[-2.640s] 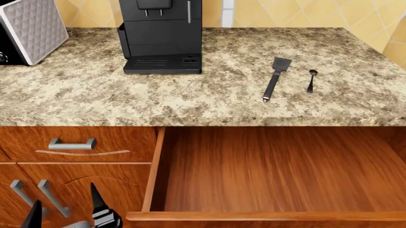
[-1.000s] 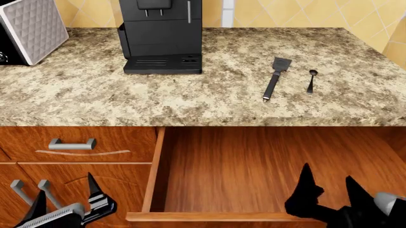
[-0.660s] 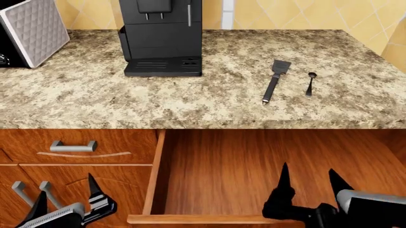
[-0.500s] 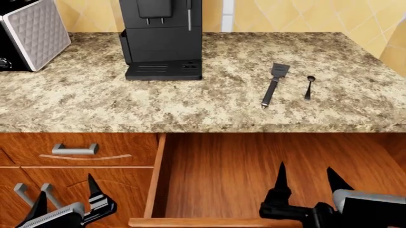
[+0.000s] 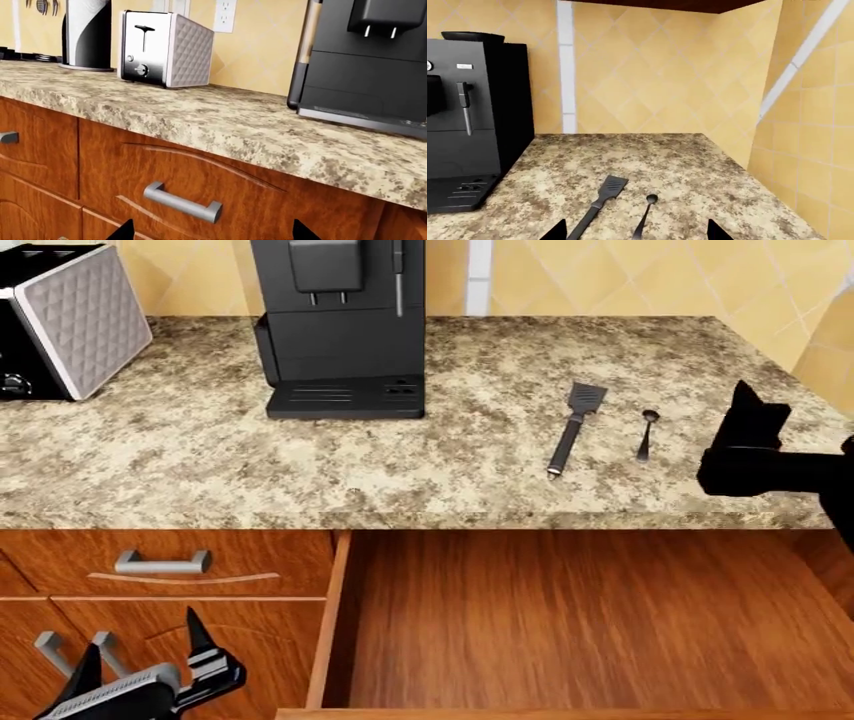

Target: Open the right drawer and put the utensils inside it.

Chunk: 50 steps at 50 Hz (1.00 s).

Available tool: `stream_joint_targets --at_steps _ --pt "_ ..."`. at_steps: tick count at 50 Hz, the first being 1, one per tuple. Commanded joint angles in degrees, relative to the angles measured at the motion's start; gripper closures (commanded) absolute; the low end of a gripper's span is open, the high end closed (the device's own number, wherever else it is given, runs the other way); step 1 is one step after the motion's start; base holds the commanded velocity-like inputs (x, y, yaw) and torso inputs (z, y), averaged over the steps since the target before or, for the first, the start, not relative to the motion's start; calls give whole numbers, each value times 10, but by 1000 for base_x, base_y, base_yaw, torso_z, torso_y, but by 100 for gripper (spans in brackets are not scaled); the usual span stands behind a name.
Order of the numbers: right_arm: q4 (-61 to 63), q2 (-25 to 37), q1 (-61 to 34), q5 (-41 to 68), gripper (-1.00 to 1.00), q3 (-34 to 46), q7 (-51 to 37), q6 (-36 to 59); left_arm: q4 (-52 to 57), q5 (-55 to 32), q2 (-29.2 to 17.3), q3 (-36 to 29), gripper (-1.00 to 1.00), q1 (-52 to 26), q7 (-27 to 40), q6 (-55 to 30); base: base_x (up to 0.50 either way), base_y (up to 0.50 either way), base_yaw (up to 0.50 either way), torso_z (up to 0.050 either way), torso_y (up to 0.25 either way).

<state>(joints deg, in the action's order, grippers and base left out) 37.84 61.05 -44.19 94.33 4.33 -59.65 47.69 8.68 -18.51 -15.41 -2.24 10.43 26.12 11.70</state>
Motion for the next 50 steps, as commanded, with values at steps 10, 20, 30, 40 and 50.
stream_joint_targets --at_steps 10,20,30,40,50 --pt "-220 -65 -351 43 -100 182 13 153 -6 -15 -7 -2 -100 -12 -5 -5 0 0 0 35 0" --pt "-354 -159 -429 -132 -100 287 190 178 43 -35 -29 0 -100 -46 26 -94 0 0 0 0 0" --pt "-533 -262 -514 -234 -100 377 296 192 108 -78 -82 11 -100 -76 37 -198 0 0 0 0 0" --pt "-833 -382 -593 -383 -100 502 463 125 119 -64 -72 25 -100 -33 51 -161 0 0 0 0 0" --pt "-1127 -508 -637 -478 -100 548 580 58 137 -68 -76 29 -100 -17 59 -169 0 0 0 0 0"
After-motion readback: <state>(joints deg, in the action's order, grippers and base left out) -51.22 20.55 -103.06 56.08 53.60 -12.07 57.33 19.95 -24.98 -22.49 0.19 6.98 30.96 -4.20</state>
